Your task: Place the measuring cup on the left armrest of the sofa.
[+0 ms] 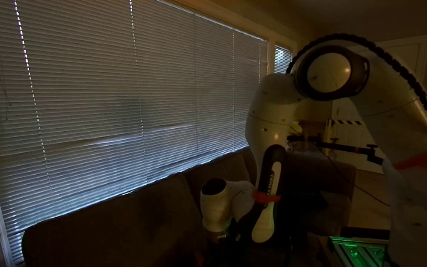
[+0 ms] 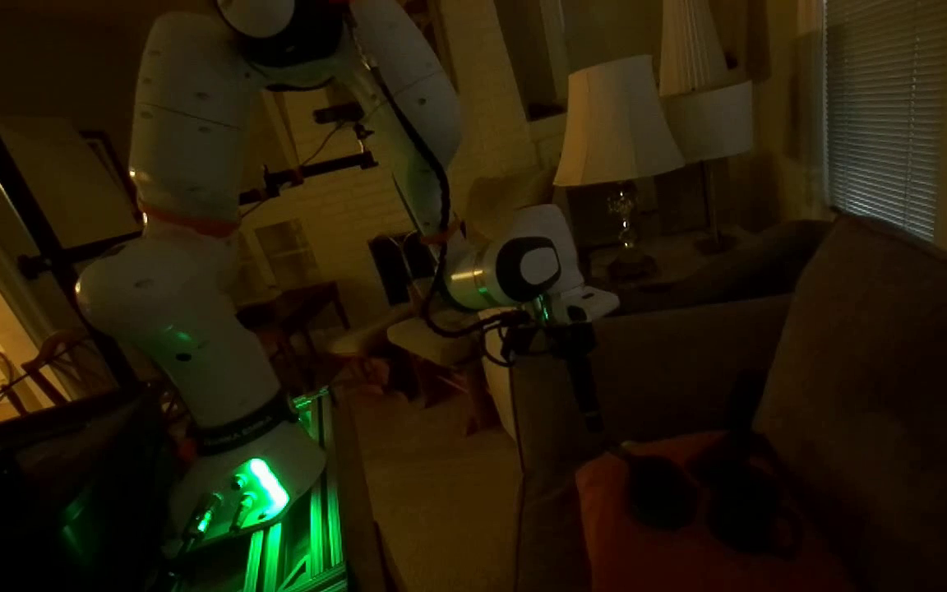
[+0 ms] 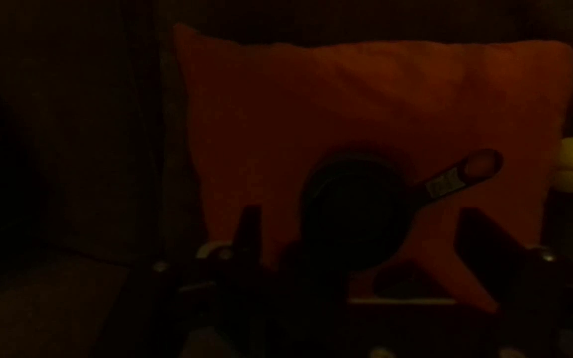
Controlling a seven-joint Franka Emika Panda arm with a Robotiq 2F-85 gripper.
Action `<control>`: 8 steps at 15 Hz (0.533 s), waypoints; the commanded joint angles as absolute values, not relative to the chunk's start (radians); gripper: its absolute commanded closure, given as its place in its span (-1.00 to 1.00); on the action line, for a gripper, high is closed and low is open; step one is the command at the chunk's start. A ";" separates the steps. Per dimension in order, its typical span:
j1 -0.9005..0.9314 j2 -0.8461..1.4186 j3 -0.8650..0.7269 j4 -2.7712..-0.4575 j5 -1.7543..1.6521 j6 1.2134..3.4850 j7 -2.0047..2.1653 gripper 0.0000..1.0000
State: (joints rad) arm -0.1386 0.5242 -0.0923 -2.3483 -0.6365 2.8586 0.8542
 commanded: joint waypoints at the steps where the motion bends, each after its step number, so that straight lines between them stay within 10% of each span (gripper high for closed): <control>1: -0.085 0.685 -0.129 -2.241 -0.398 2.912 0.745 -1.00; 8: -0.028 0.707 -0.161 -2.229 -0.238 2.900 0.638 -1.00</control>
